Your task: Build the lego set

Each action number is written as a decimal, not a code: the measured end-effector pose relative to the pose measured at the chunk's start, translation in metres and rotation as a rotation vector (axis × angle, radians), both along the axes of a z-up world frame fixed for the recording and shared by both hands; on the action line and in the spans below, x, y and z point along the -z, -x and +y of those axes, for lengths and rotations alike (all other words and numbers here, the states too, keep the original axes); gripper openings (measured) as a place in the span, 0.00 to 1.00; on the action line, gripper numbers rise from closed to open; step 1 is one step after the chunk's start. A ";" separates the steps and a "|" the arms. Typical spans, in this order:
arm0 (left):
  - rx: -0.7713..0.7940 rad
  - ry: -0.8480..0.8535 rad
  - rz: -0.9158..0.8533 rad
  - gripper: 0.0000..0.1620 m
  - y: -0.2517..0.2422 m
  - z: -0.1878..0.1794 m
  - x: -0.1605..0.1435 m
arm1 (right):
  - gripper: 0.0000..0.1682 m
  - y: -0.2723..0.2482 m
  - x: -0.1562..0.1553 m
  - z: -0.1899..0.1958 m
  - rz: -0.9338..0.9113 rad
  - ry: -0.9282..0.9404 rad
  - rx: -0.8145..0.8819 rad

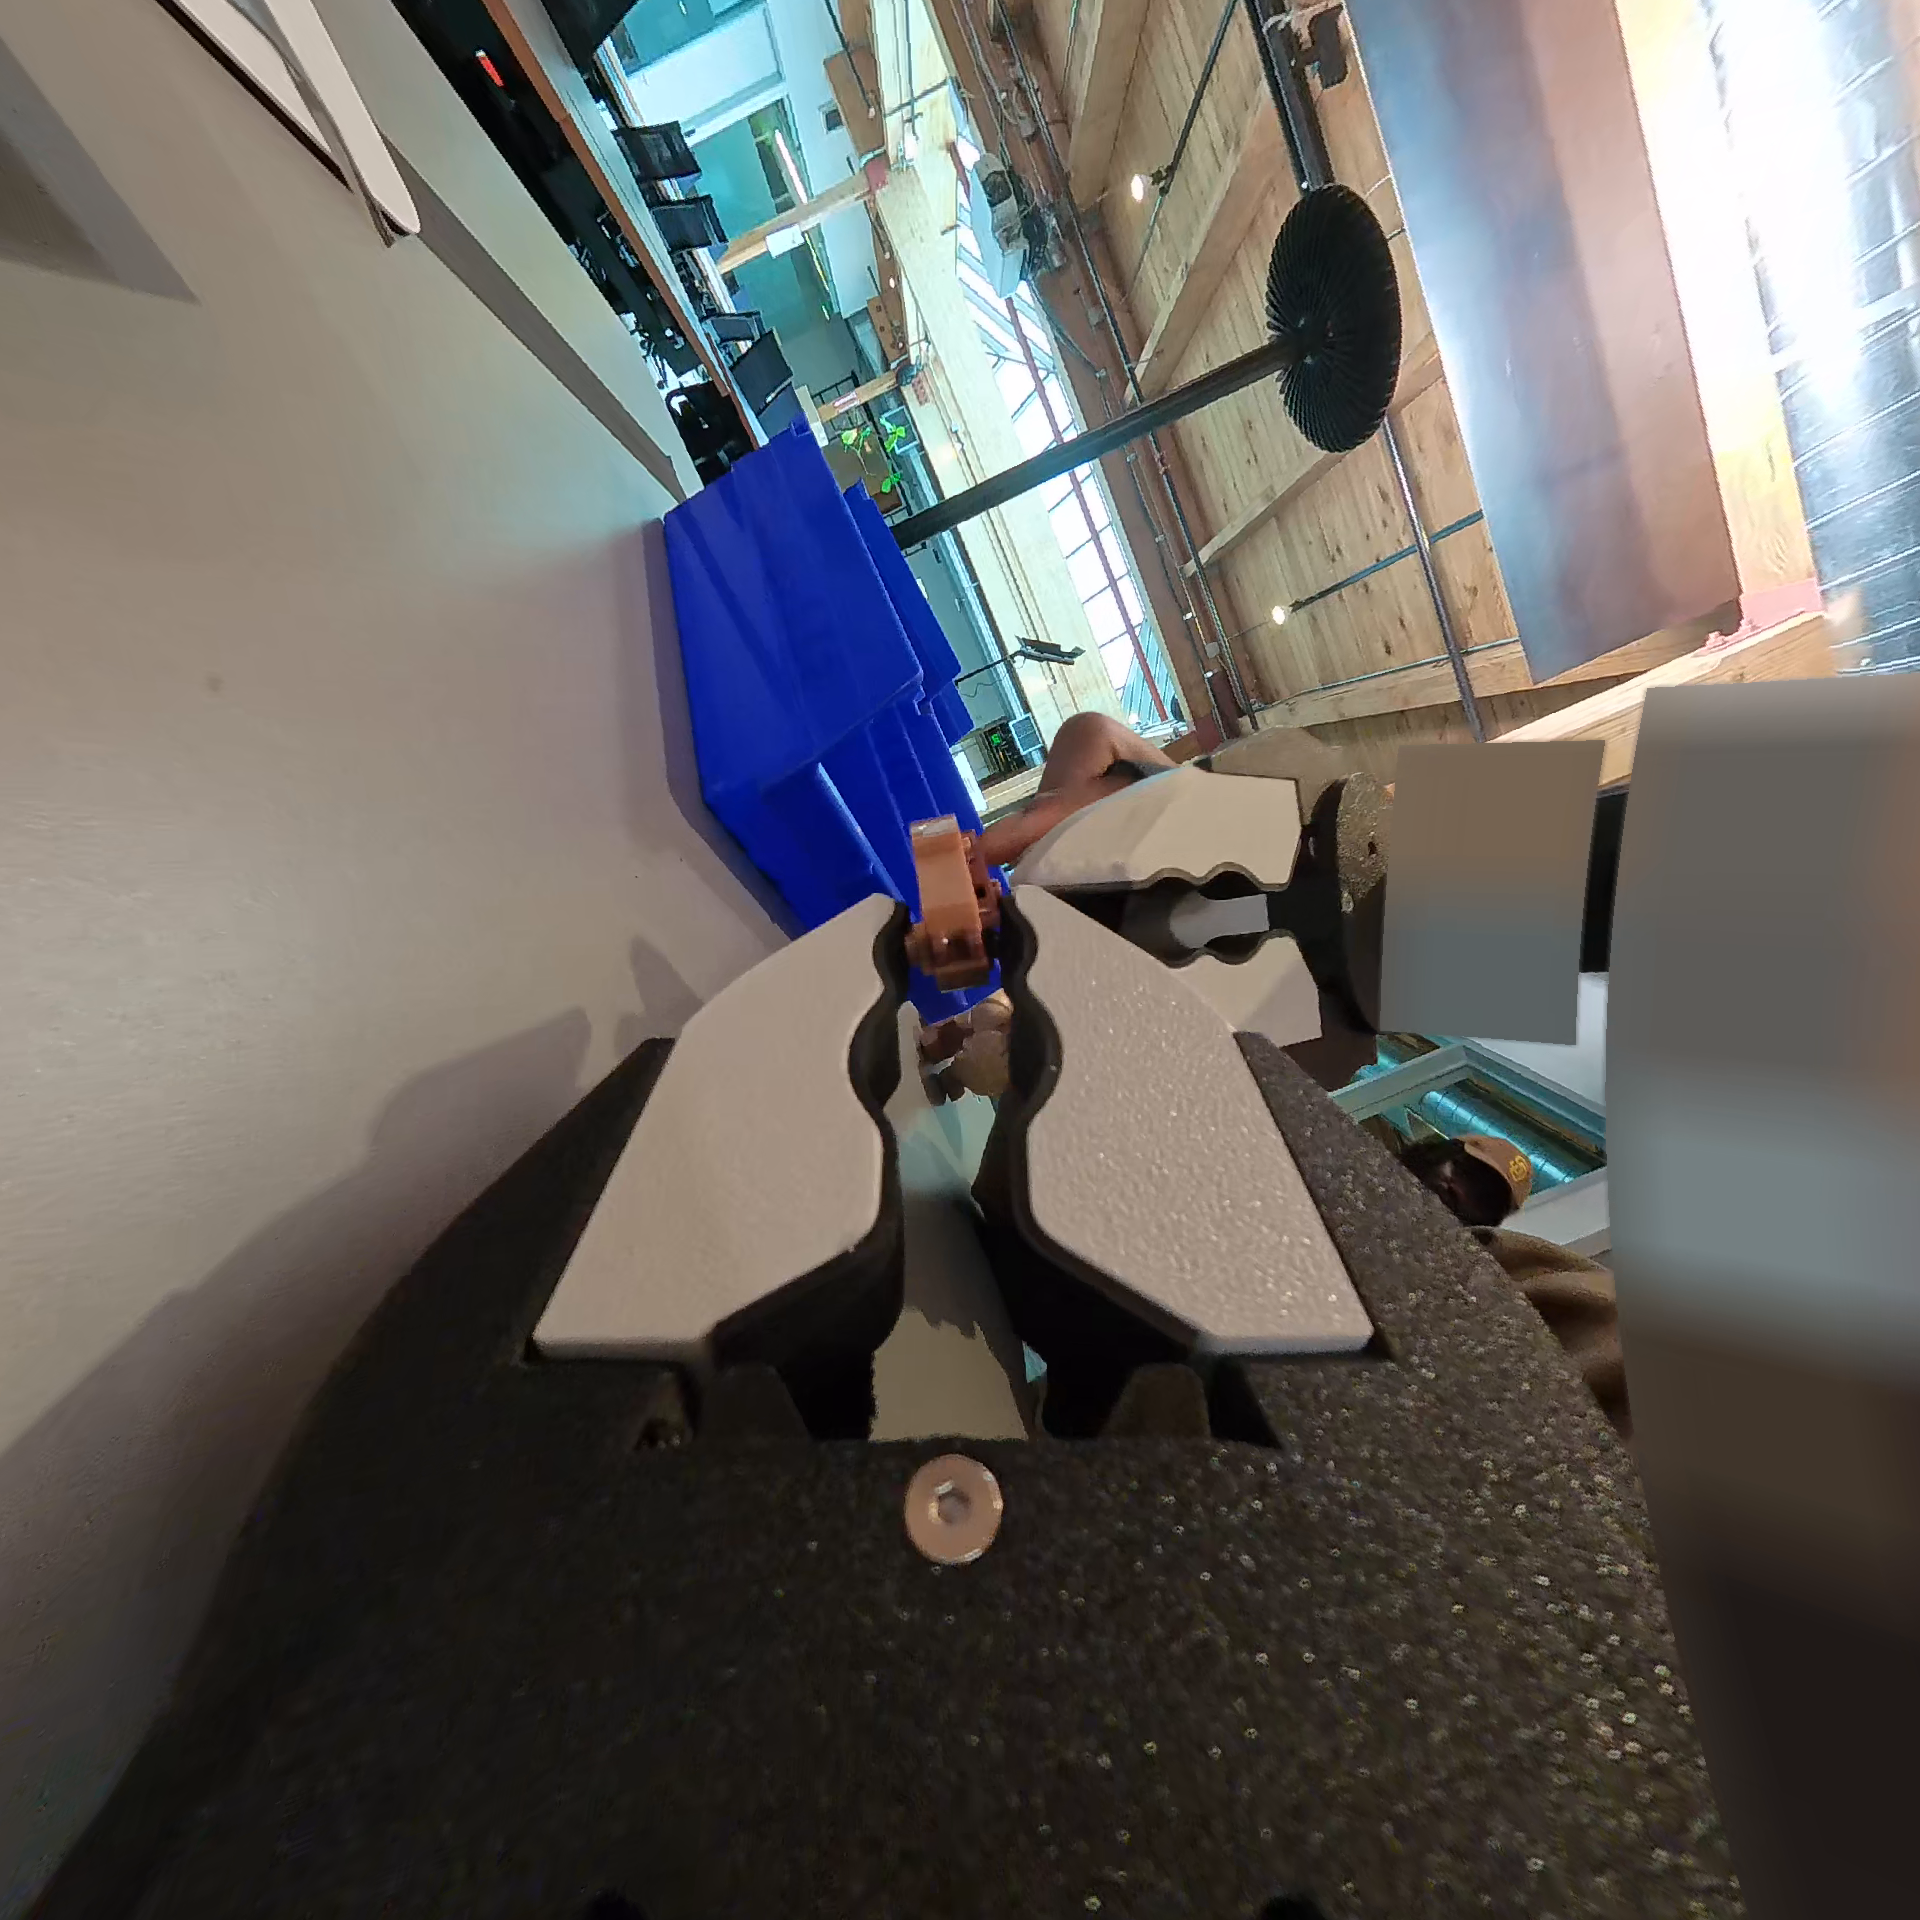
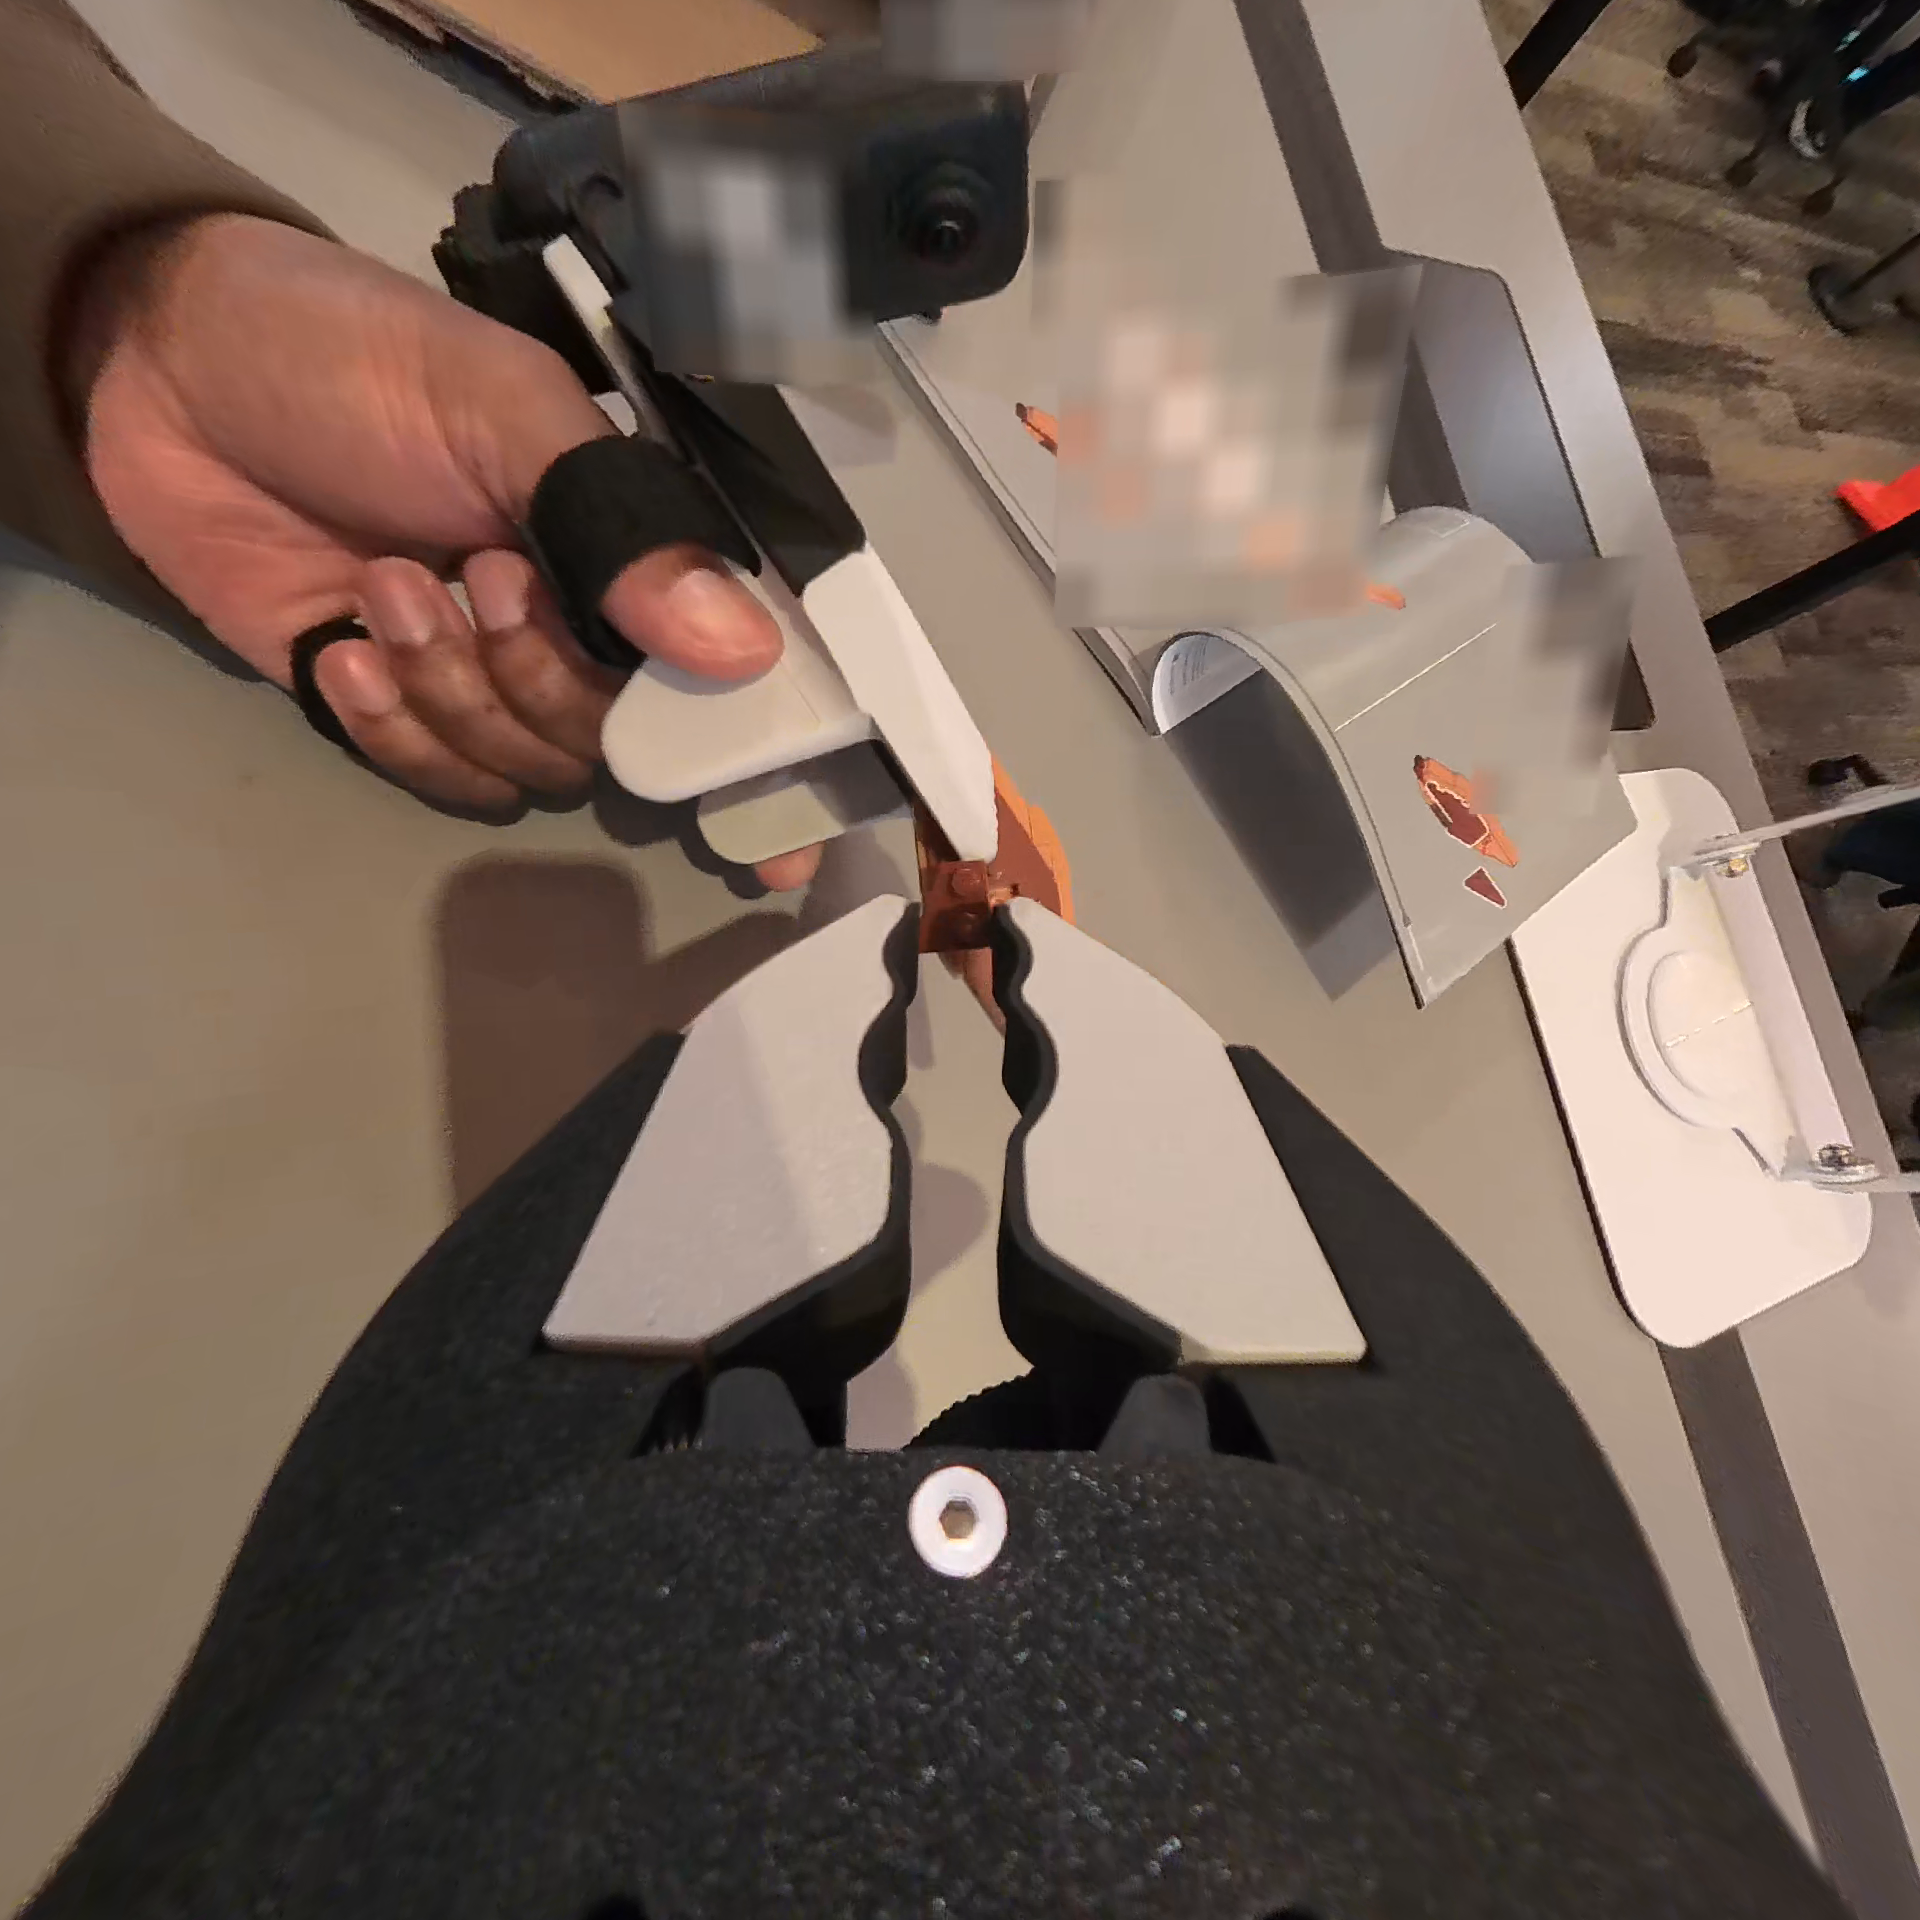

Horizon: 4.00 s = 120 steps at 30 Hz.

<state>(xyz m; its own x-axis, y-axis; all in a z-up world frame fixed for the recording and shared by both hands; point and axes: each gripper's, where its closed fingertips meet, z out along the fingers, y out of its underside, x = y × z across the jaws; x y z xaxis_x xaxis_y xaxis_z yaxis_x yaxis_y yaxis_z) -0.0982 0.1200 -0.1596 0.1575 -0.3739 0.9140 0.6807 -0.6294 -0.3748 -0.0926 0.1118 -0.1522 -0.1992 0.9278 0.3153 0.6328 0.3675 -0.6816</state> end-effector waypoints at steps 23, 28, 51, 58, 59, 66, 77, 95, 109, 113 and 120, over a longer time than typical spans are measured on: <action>-0.071 -0.003 0.065 0.10 0.014 0.005 0.003 | 0.08 -0.031 0.041 -0.006 -0.163 0.161 0.070; -0.090 -0.004 0.079 0.10 0.020 0.007 0.003 | 0.09 -0.043 0.092 -0.027 -0.281 0.248 0.094; -0.085 -0.019 0.103 0.10 0.019 0.007 0.003 | 0.16 -0.043 0.097 -0.051 -0.230 0.297 0.068; -0.088 -0.022 0.097 0.10 0.020 0.007 0.002 | 0.17 -0.033 0.082 -0.063 -0.135 0.316 -0.017; -0.087 -0.023 0.098 0.10 0.020 0.006 0.002 | 0.17 -0.035 0.082 -0.055 -0.135 0.307 0.003; -0.087 -0.026 0.102 0.10 0.019 0.006 0.002 | 0.13 -0.039 0.089 -0.041 -0.169 0.211 0.026; -0.087 -0.032 0.111 0.10 0.018 0.006 0.001 | 0.14 -0.025 0.093 -0.039 -0.139 0.071 -0.020; -0.086 -0.035 0.109 0.10 0.018 0.006 0.001 | 0.16 -0.013 0.091 -0.042 -0.081 0.031 -0.016; -0.089 -0.035 0.105 0.10 0.019 0.006 0.001 | 0.15 -0.013 0.093 -0.042 -0.080 0.059 -0.019; -0.089 -0.036 0.106 0.10 0.019 0.006 0.000 | 0.17 -0.013 0.093 -0.045 -0.074 0.100 -0.034; -0.089 -0.038 0.108 0.10 0.019 0.006 0.000 | 0.19 -0.013 0.093 -0.044 -0.064 0.103 -0.053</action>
